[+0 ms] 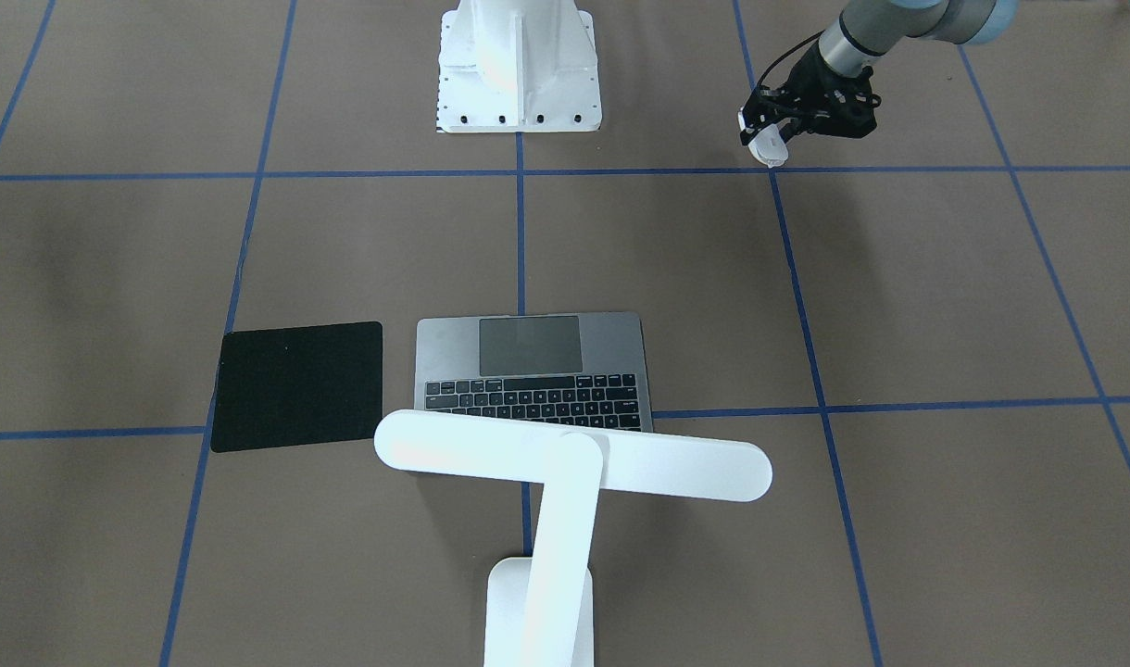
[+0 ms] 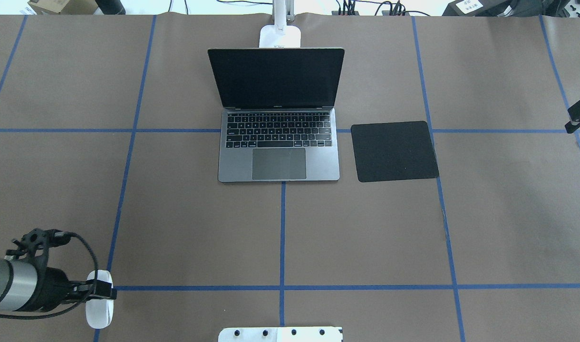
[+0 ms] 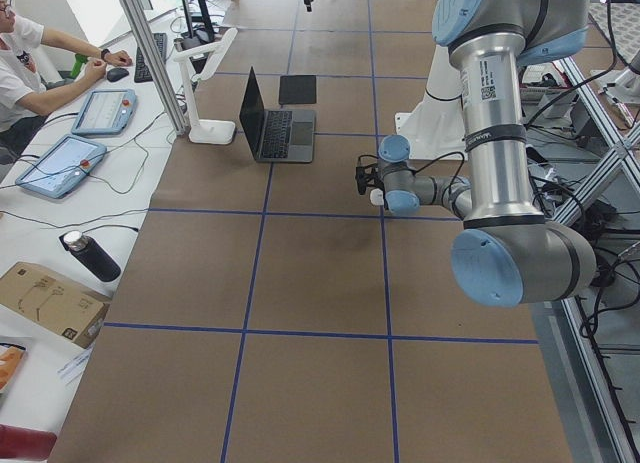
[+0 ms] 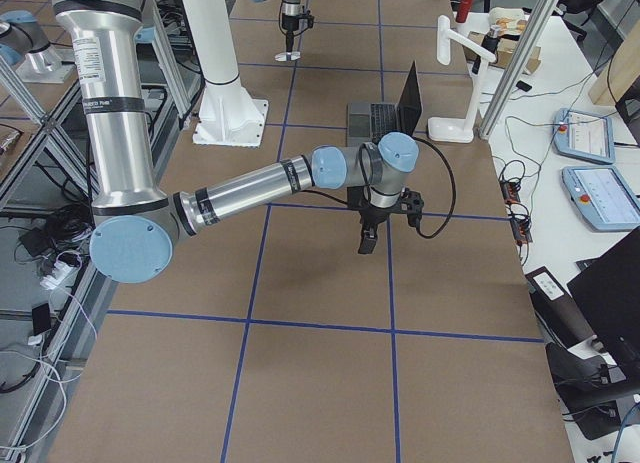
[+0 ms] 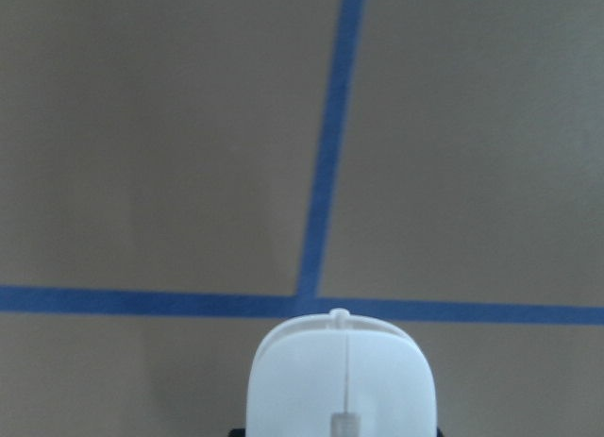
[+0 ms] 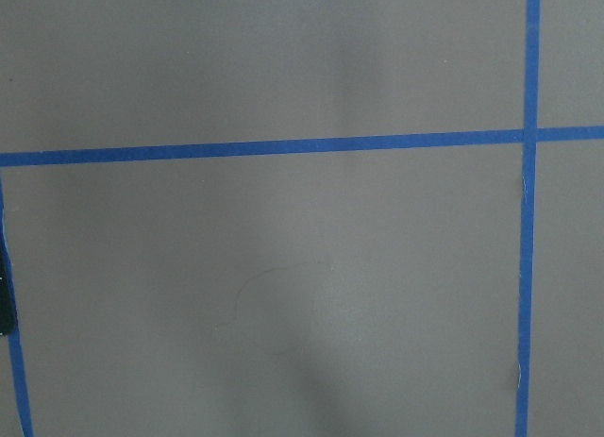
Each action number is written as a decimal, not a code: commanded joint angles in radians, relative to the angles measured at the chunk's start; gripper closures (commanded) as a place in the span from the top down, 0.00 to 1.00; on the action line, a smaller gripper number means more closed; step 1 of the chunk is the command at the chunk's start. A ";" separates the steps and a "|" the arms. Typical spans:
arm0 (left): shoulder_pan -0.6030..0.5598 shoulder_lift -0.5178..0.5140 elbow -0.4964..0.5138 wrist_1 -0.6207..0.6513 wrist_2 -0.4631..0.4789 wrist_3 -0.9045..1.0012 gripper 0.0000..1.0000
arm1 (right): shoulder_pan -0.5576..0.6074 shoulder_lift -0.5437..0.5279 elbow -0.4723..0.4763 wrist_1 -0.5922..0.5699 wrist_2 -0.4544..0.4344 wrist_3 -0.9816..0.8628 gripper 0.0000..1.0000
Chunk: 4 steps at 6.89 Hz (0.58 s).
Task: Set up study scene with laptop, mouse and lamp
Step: 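Carry the white mouse with the left gripper into the workspace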
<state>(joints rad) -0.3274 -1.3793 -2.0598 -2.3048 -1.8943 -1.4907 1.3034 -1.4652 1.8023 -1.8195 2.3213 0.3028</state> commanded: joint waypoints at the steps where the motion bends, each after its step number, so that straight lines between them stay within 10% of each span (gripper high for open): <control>1: -0.050 -0.238 0.003 0.267 -0.012 0.076 0.46 | -0.001 0.000 -0.052 0.060 0.000 -0.001 0.99; 4: -0.085 -0.634 0.132 0.557 -0.002 0.135 0.46 | -0.003 0.000 -0.054 0.068 -0.002 -0.010 0.99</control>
<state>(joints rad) -0.3984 -1.8593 -2.0026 -1.8345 -1.9013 -1.3758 1.3018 -1.4649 1.7498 -1.7550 2.3200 0.2987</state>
